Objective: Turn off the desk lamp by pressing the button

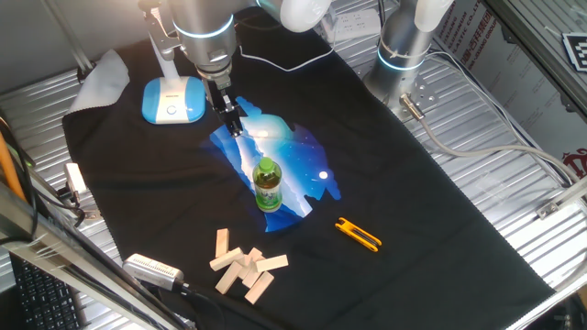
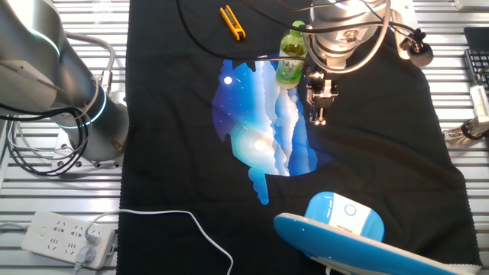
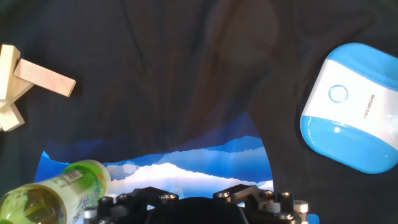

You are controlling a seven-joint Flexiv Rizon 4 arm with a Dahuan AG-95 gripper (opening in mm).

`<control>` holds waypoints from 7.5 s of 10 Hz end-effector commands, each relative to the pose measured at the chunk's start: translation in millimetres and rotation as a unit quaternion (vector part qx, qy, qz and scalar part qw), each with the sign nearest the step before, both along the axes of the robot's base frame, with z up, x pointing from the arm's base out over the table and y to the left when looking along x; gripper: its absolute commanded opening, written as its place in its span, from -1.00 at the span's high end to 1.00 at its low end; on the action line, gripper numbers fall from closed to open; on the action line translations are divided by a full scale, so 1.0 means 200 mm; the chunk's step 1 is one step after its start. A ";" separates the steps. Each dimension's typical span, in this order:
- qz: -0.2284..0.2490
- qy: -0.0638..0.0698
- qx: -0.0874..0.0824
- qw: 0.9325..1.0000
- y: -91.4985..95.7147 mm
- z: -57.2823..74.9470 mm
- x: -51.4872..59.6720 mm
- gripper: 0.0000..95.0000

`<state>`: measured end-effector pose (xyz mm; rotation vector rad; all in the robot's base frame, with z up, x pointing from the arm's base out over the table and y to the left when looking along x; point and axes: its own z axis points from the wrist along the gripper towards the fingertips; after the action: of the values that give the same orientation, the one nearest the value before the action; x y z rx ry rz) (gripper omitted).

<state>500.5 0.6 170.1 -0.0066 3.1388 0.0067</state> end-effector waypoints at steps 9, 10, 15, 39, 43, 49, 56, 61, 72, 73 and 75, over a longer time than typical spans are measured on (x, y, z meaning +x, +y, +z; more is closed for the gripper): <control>0.025 -0.061 0.035 0.997 0.00 0.00 0.00 1.00; 0.025 -0.061 0.035 0.997 0.00 0.00 0.00 1.00; 0.030 -0.058 0.019 0.998 0.00 -0.01 0.00 1.00; 0.097 -0.061 0.005 0.993 -0.43 -0.19 -0.07 1.00; 0.050 -0.033 -0.008 0.998 -0.43 -0.19 -0.07 1.00; 0.009 -0.008 -0.072 0.997 -0.43 -0.19 -0.07 1.00; -0.001 -0.023 -0.060 0.998 -0.43 -0.19 -0.07 1.00; -0.009 -0.032 -0.037 0.999 -0.43 -0.19 -0.07 1.00; 0.025 -0.019 -0.019 0.999 -0.65 -0.30 0.10 1.00; 0.031 -0.018 -0.013 0.999 -0.70 -0.33 0.12 1.00; 0.041 -0.016 -0.013 0.999 -0.74 -0.36 0.15 1.00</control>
<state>531.5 -148.3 96.4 -0.1374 3.1068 -0.0279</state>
